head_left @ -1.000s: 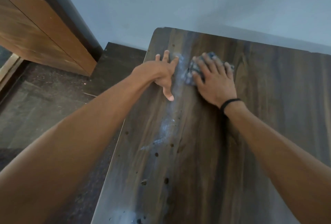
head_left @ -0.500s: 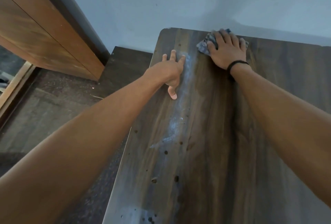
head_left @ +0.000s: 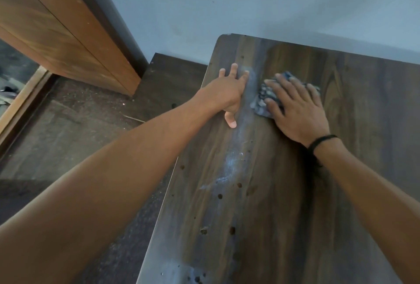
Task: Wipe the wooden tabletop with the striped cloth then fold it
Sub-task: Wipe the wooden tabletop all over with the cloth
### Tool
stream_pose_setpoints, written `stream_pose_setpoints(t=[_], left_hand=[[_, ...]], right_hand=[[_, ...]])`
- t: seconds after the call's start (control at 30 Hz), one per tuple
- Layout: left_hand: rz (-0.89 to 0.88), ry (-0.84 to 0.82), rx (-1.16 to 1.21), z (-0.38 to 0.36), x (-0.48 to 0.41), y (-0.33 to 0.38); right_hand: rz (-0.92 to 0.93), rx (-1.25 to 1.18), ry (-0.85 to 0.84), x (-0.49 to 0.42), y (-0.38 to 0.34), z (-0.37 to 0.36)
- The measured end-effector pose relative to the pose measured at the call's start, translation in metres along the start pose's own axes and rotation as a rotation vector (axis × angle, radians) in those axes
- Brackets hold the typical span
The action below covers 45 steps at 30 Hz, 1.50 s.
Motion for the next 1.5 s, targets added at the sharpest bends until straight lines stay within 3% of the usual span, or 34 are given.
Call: stream_pose_setpoints(t=[0.13,0.27,0.43,0.57,0.7,0.73,0.87,0.97,1.03,1.17,1.33,1.43,1.5], left_hand=[[-0.018,0.031,-0.019,0.002,-0.002,-0.003],[-0.019,0.037,-0.022,-0.001,-0.002,-0.004],[-0.013,0.028,-0.001,0.002,-0.001,-0.005],[-0.010,0.023,-0.014,0.000,0.002,-0.006],[-0.030,0.016,-0.008,0.002,0.005,-0.009],[-0.028,0.009,-0.008,0.003,0.006,-0.008],[-0.047,-0.040,-0.052,0.003,0.012,-0.005],[-0.052,-0.082,-0.071,0.002,0.021,-0.008],[-0.055,-0.105,-0.086,-0.004,0.023,-0.007],[-0.047,-0.100,-0.034,-0.016,0.022,-0.010],[-0.027,-0.097,-0.003,-0.012,0.026,-0.006],[-0.034,-0.092,-0.007,-0.014,0.026,-0.004],[-0.038,-0.083,-0.005,-0.015,0.026,-0.005]], right_hand=[[-0.205,-0.051,0.029,0.004,-0.009,0.003],[0.013,0.012,-0.039,0.064,-0.030,-0.008],[-0.282,-0.065,0.063,0.047,-0.023,-0.004],[-0.005,0.022,-0.032,0.092,-0.048,-0.017],[-0.325,-0.082,0.093,0.061,-0.020,-0.005],[-0.335,-0.095,0.076,0.059,-0.027,-0.007],[-0.049,0.005,-0.006,0.102,-0.042,-0.017],[-0.239,-0.023,0.093,0.088,-0.023,-0.009],[-0.292,-0.052,0.068,0.085,-0.035,-0.012],[0.012,0.027,-0.044,0.135,-0.042,-0.016],[-0.280,-0.055,0.033,0.110,-0.036,-0.012],[-0.003,-0.019,-0.037,0.153,-0.070,-0.022],[0.060,0.014,-0.043,0.174,-0.059,-0.020]])
Point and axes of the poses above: each hand's wrist, its own x-axis away from the middle knuckle, its own z-axis out of the back of the hand, y = z × x, the point moved 1 cm from there along -x, towards the middle knuckle
